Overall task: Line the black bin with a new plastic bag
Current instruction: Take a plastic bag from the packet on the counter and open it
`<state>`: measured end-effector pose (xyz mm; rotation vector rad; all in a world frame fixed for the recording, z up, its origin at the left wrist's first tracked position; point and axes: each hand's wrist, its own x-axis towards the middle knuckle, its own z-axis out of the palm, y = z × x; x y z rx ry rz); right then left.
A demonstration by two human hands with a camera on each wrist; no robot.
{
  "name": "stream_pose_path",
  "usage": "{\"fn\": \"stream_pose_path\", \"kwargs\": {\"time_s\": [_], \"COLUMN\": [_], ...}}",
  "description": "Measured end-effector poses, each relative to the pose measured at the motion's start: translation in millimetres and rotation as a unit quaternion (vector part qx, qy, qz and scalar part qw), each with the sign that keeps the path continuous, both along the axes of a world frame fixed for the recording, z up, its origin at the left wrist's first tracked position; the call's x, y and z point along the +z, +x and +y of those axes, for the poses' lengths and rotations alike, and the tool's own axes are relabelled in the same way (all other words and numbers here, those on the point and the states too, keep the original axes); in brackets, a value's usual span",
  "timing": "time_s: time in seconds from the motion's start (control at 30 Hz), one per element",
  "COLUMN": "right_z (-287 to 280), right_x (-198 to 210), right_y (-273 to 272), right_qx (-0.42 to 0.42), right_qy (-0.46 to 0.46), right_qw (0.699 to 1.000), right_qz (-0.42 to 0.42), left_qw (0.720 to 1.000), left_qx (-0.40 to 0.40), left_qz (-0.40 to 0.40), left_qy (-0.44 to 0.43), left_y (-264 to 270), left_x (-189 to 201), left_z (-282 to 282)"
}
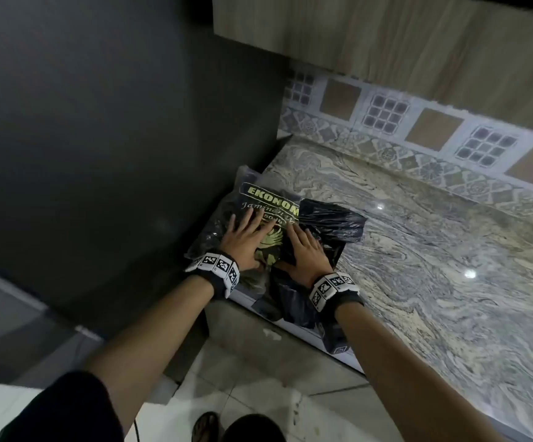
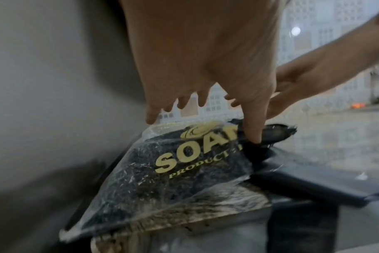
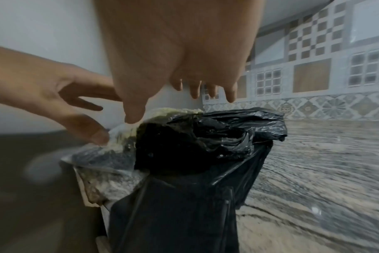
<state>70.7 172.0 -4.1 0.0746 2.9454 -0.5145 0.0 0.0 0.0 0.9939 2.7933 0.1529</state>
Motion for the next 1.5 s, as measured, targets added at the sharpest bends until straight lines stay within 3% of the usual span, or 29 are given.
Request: {"fn": "stream_pose_path", "kwargs": {"time_s": [0.13, 0.27, 0.33, 0.5, 0.73, 0.93, 1.13, 1.2, 1.33, 1.5], "right_z": [-6.9, -14.2, -15.7, -7.4, 27.1, 56.4, 97.6, 105.6, 104.1, 73.6], "right_x": [-28.0, -45.1, -45.5, -26.3, 7.3, 48.4, 83.6, 95.0, 113.2, 134.6], "right_y": [-8.2, -4.4, -3.2, 3.0, 32.4, 70.0, 106.6, 120.8, 144.9, 153.6], "right_qx": [-0.043, -0.069, -0.097, -0.101, -0.126, -0.102, -0.132, -0.133, -0.071, -0.052], "right_qy": [-0.008, -0.002, -0.03, -0.019, -0.032, -0.015, -0.014, 0.014, 0.153, 0.154], "right_qw": [0.999, 0.994, 0.986, 0.987, 0.977, 0.97, 0.961, 0.964, 0.976, 0.966], "right_qz": [-0.03, 0.09, 0.13, 0.122, 0.169, 0.222, 0.241, 0.229, 0.137, 0.203], "left_qw": [0.999, 0.997, 0.997, 0.997, 0.996, 0.997, 0.989, 0.985, 0.983, 0.982], "left_qx": [0.022, 0.025, 0.023, 0.026, 0.041, -0.042, -0.029, -0.01, 0.002, -0.004], "left_qz": [-0.045, -0.065, -0.075, -0.076, -0.074, -0.029, 0.024, 0.014, 0.003, 0.013], "left_qy": [-0.019, -0.013, -0.001, -0.001, -0.011, 0.059, 0.141, 0.172, 0.183, 0.187], "left_y": [-14.7, -20.2, -23.7, -23.5, -2.7, 30.8, 67.4, 79.5, 98.0, 115.3], "left_x": [-25.2, -45.8, -48.0, -43.8, -9.7, 34.8, 71.2, 79.3, 99.4, 128.6], "left_z": [-0.9, -4.8, -6.4, -6.7, 19.8, 62.7, 98.4, 105.1, 111.4, 98.4]}}
